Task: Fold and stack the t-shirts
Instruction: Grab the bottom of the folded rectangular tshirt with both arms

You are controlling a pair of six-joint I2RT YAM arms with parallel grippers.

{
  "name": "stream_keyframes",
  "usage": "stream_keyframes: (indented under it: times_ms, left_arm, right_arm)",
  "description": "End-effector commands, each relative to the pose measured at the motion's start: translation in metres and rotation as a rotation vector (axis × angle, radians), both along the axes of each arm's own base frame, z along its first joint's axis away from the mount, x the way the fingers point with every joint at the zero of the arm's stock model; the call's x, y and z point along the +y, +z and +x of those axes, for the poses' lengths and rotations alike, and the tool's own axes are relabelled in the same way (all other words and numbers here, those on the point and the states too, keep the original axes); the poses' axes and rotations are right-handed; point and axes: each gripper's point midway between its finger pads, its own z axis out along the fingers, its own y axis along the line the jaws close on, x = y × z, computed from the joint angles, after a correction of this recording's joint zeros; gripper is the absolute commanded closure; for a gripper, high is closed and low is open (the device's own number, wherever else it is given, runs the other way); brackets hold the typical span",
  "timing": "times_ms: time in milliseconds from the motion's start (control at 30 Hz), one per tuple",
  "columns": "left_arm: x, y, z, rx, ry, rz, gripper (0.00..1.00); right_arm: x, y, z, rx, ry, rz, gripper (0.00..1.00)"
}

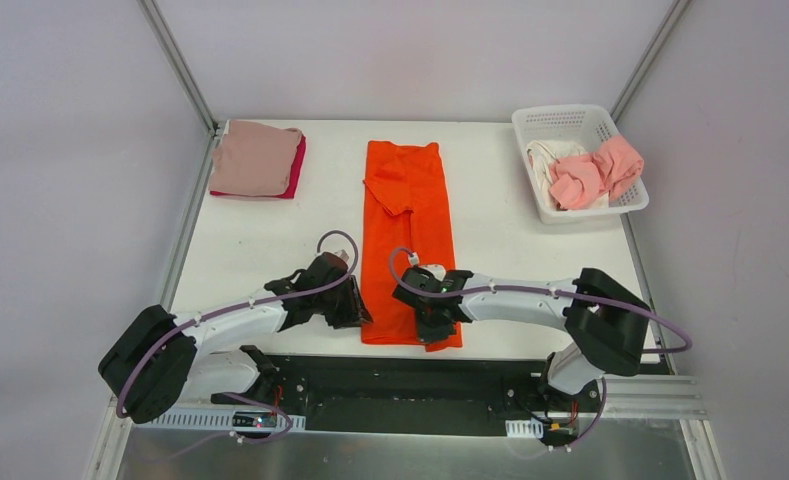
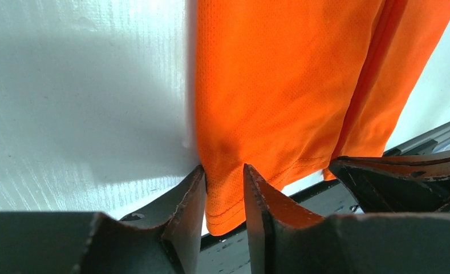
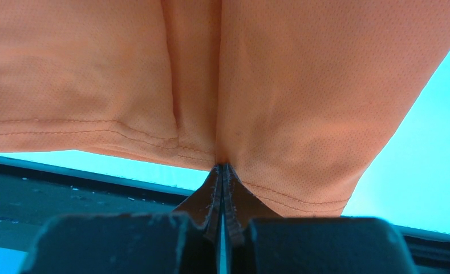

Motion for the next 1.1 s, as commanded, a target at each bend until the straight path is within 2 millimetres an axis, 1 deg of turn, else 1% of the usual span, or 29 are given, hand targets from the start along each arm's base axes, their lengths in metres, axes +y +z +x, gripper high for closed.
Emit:
stream_keyframes:
  times_ms: [0,133,200,267,367,433,500,567,733,833,933,1000,1033,1067]
  left_arm:
    - [0.009,-0.011,-0.004,0.004,0.014,0.045,0.72]
    - [0.010,-0.014,-0.006,0.015,0.011,0.054,0.77]
    - [0.011,-0.016,-0.007,0.020,0.013,0.060,0.79]
    - [0.011,-0.017,-0.007,0.022,0.015,0.059,0.81]
    - [0.011,-0.017,-0.008,0.023,0.011,0.059,0.82]
    - [0.010,-0.015,-0.008,0.022,0.008,0.055,0.83]
    - [0.009,-0.014,-0.008,0.024,0.005,0.050,0.83]
    - [0.008,-0.013,-0.009,0.025,0.001,0.045,0.83]
    - [0.009,-0.014,-0.010,0.032,0.001,0.054,0.83]
    - [0.010,-0.015,-0.010,0.036,0.000,0.058,0.83]
    - [0.011,-0.016,-0.011,0.039,0.001,0.062,0.79]
    - [0.010,-0.014,-0.012,0.040,-0.003,0.059,0.77]
    - [0.011,-0.013,-0.013,0.041,-0.007,0.057,0.75]
    - [0.011,-0.011,-0.014,0.040,-0.009,0.058,0.74]
  right_arm:
    - [0.001,0.012,0.000,-0.025,-0.012,0.042,1.00]
    - [0.021,0.037,0.001,-0.045,0.003,0.185,1.00]
    - [0.026,0.046,0.002,-0.058,0.004,0.235,1.00]
    - [0.032,0.054,0.002,-0.067,0.009,0.282,1.00]
    - [0.041,0.056,0.003,-0.069,0.015,0.318,1.00]
    - [0.048,0.054,0.004,-0.065,0.022,0.333,1.00]
    - [0.052,0.049,0.005,-0.057,0.026,0.329,1.00]
    - [0.052,0.037,0.008,-0.052,0.009,0.293,1.00]
    - [0.048,0.015,0.022,-0.094,-0.026,0.202,1.00]
    - [0.053,0.005,0.023,-0.090,-0.024,0.203,0.99]
    - [0.060,0.004,0.023,-0.079,-0.023,0.223,0.90]
    - [0.060,0.011,0.023,-0.086,-0.024,0.234,0.73]
    - [0.061,0.021,0.021,-0.082,-0.012,0.259,0.64]
    - [0.062,0.031,0.017,-0.079,0.005,0.292,0.52]
